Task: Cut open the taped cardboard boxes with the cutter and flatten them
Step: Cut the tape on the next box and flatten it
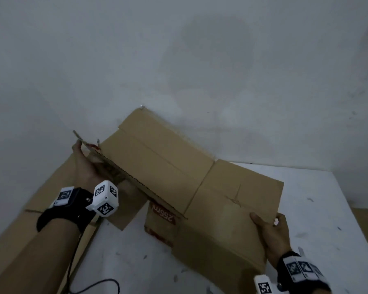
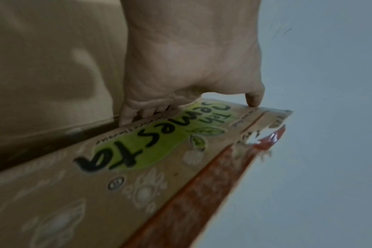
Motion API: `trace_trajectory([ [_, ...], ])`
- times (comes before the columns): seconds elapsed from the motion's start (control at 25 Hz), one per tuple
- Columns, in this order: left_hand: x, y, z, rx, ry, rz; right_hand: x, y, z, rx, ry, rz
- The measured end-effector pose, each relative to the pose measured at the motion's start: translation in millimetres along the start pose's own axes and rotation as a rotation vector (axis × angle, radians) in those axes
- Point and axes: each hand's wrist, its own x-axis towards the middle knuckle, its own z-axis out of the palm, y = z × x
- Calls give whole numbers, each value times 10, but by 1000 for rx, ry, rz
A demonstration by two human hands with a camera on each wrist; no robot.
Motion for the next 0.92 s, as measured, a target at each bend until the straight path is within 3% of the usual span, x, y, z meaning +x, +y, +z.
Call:
trace_trajectory([
  [0.12, 75, -35, -238, 191, 86, -141, 63, 119, -123, -62, 22, 9],
  [0.28, 136, -60, -503, 310, 249, -153, 155, 202, -240, -166, 64, 9],
  [0.44, 236, -266, -479, 694, 344, -88, 202, 236, -253, -230, 85, 50],
  [0.56, 464, -647, -558, 1051, 248, -38, 252, 247, -269, -224, 120, 107],
  [0.64, 473, -939, -540, 1311, 147, -91, 283, 263, -273, -228, 124, 147],
  [0.76, 352, -1358, -420, 1404, -64, -222, 326, 300, -274, -241, 139, 179],
  [0.92, 275, -1797, -347, 1624, -266, -244, 357, 310, -271, -268, 182, 182],
])
